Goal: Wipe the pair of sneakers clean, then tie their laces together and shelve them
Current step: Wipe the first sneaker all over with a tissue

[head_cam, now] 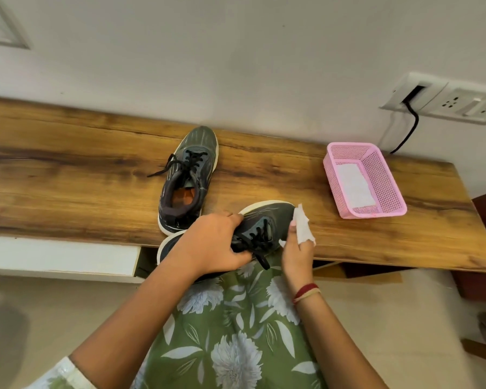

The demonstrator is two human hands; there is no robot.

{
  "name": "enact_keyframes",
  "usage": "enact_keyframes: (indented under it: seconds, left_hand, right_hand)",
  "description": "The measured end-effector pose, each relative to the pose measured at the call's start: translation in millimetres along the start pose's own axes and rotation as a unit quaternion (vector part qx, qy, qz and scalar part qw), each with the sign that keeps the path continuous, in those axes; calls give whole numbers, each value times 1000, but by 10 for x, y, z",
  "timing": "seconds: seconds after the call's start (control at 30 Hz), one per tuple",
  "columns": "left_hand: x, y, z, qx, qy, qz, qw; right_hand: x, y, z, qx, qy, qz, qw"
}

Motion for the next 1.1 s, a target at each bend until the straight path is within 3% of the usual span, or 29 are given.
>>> enact_keyframes:
  seconds: [0.17,0.3,0.47,0.5,0.57,0.63,0.8,0.97,1.1]
  left_hand:
    - [-25,36,30,-3,1,1,1000]
    - [-6,11,46,-2,13,6,1000]
    - [95,-23,56,-12,22,30,999]
    - [107,-32,53,-12,22,30,999]
    - [120,-38,44,-10,22,23,999]
    - [117,-40,40,-8,24,22,999]
    - [97,-6,83,-20,47,17,999]
    - [97,2,132,-23,52,12,998]
    - [116,-13,145,-20,52,27,998]
  right_hand:
    - [68,116,-52,-53,12,-41,998]
    - [-46,-23,100,-12,-8,-8,1000]
    - [229,237,9,-94,77,-37,992]
    - [139,236,45,-90,46,-35,994]
    - [-230,38,155,23,-93,57,994]
    - [-466,-185,146,124,-179,158,963]
    - [-526,-347,94,183,-216,226,932]
    - [-741,-314,25,126,-336,298,884]
    - [-591,-349,75,157,-271,268,911]
Point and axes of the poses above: each hand's wrist, its own z-axis towards the middle knuckle, its own x-axis out of the palm, y = z × x, the point moved 10 cm from there along z, towards the middle knuckle, and after that the axes turned 6 degrees about y, right-handed, at the moved point
